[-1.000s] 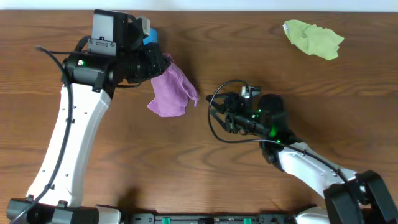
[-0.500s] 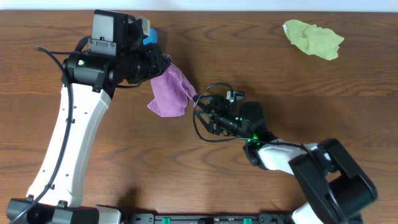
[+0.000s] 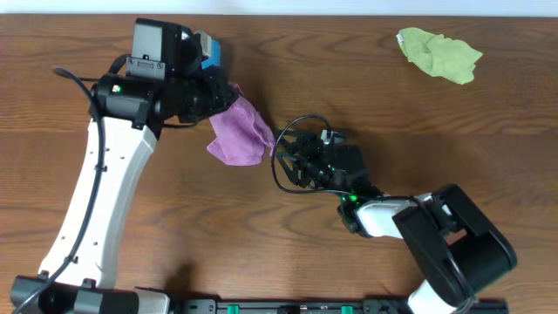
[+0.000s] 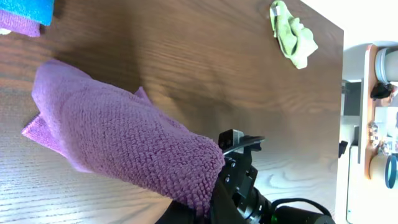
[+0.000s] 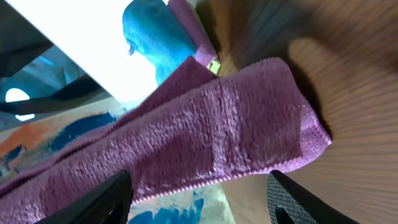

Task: Fold the cloth

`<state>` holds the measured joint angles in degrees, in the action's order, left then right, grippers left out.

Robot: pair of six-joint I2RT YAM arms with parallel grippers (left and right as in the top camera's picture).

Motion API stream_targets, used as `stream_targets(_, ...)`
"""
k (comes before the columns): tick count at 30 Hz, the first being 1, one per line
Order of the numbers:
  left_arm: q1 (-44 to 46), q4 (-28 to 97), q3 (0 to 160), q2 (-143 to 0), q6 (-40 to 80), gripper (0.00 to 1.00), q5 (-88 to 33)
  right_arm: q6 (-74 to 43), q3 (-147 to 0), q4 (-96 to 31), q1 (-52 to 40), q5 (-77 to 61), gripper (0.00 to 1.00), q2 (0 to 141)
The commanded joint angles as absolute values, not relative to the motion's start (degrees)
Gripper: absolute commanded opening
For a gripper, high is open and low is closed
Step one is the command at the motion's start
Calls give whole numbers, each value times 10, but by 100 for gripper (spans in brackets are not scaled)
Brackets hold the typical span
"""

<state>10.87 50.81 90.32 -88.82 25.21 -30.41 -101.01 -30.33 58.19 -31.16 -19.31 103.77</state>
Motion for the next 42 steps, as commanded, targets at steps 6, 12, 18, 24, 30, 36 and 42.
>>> stream_targets(6,113,505,897,-884,240,6,-295,-1027,-327,585,-326,-169,69,1051)
stream_targets(12,117,501,893,-884,240,6,-293,-1063,-334,585,-344,-143,68,1051)
stream_targets(18,118,502,893,-884,240,6,-294,-1076,-340,578,-350,-135,68,1051)
stream_targets(24,118,501,893,-884,240,6,-294,-1108,-341,577,-366,-129,69,1051)
stream_targets(30,118,501,893,-884,240,6,-294,-1112,-341,571,-392,-109,68,1051)
stream_targets(36,118,502,893,-884,240,6,-294,-1112,-341,554,-398,-80,69,1051)
stream_targets(42,118,501,893,-884,240,6,-294,-1112,-344,550,-397,-54,69,1060)
